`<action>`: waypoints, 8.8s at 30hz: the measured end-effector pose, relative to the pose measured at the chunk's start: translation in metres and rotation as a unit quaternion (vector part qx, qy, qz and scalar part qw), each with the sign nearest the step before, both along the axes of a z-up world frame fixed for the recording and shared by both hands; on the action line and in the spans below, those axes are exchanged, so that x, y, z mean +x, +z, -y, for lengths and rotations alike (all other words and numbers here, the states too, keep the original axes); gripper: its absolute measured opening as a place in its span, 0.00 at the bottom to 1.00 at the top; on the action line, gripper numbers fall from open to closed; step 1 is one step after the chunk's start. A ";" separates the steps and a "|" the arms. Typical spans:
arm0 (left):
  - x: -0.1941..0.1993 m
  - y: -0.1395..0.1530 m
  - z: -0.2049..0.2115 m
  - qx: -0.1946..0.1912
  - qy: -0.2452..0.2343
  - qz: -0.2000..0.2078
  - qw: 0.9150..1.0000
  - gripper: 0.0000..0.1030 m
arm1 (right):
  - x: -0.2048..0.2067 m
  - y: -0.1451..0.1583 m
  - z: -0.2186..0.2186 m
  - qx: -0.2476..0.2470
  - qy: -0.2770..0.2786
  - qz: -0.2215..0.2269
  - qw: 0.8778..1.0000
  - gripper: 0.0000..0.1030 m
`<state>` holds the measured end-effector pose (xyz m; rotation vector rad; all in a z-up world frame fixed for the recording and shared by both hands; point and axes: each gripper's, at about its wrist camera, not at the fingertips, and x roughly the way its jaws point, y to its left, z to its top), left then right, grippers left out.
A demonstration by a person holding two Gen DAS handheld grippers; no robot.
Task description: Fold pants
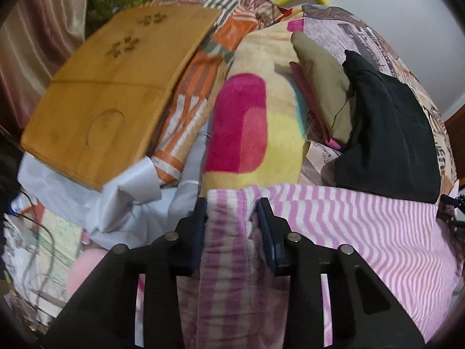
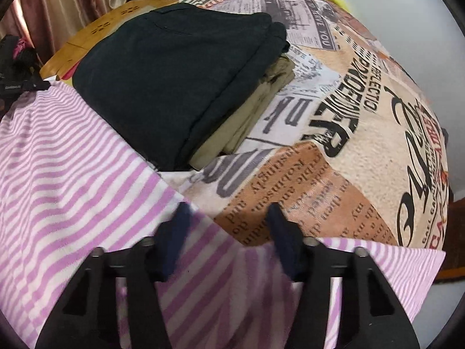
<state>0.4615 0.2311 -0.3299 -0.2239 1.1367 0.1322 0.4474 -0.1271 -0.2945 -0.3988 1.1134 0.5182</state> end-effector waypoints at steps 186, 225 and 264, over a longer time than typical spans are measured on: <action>-0.213 0.062 0.436 -0.057 -0.376 0.065 0.923 0.13 | -0.243 0.153 0.332 0.203 -0.347 0.204 0.892 0.04; -0.314 0.077 0.457 -0.052 -0.440 0.074 0.894 0.02 | -0.405 0.048 0.369 0.241 -0.470 0.140 0.838 0.05; -0.209 0.098 0.452 0.002 -0.329 0.115 0.937 0.49 | -0.318 0.032 0.386 0.146 -0.444 0.130 0.874 0.28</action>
